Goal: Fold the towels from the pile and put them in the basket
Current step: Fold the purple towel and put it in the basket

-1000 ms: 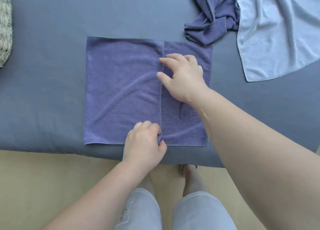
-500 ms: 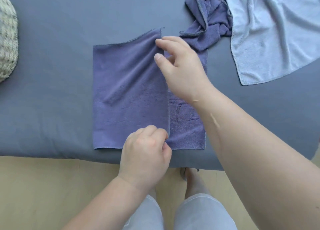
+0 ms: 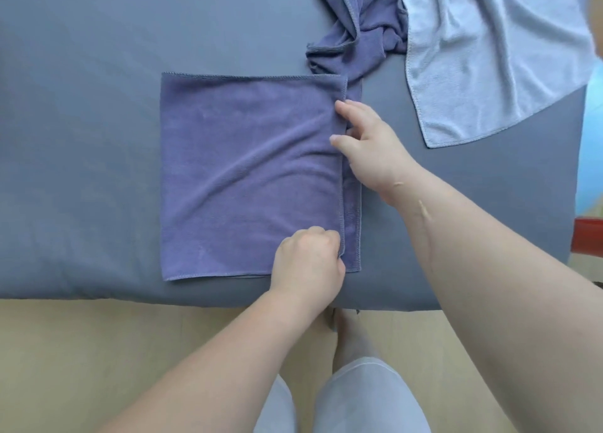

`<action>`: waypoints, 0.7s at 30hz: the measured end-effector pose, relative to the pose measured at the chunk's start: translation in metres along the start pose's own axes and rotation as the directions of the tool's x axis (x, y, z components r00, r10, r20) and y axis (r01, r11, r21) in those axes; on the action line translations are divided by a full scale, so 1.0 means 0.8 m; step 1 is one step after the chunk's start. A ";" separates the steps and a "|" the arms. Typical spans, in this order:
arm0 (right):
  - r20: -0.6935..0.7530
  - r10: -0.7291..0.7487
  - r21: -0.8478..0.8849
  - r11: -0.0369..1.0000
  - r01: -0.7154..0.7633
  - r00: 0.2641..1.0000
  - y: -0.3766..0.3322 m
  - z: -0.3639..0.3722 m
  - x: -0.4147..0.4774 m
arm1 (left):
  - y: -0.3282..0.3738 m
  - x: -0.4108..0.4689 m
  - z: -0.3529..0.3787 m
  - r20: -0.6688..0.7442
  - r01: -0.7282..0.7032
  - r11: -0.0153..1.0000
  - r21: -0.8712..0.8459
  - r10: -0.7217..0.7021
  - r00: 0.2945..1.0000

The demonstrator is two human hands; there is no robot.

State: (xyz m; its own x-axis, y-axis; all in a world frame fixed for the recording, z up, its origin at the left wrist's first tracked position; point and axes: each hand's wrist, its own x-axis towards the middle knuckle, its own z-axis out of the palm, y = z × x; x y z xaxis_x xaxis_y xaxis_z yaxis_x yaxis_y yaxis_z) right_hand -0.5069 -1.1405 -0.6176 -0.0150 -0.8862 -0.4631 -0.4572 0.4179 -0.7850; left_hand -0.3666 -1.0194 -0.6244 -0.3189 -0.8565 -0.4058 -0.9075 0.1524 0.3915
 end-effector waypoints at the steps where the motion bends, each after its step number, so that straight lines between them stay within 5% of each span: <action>1: -0.001 0.003 0.023 1.000 -0.003 1.000 -0.001 -0.002 -0.001 | 0.000 0.000 -0.002 0.000 0.006 1.000 -0.012 -0.006 1.000; 12: -0.160 0.002 0.341 0.938 0.053 0.987 -0.027 -0.039 -0.025 | 0.023 -0.032 -0.033 -0.175 -0.127 0.974 -0.186 0.095 0.980; 21: -0.093 -0.002 -0.001 1.000 0.002 0.996 0.023 -0.029 -0.007 | 0.028 0.001 0.006 0.050 -0.090 0.995 -0.042 0.092 0.995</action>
State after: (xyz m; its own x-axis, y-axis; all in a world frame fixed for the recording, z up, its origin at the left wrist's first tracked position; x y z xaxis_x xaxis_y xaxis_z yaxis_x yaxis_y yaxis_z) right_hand -0.5357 -1.1328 -0.6198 -0.0971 -0.9017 -0.4213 -0.4579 0.4163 -0.7855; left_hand -0.3882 -1.0139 -0.6201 -0.4141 -0.8133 -0.4087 -0.8627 0.2076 0.4611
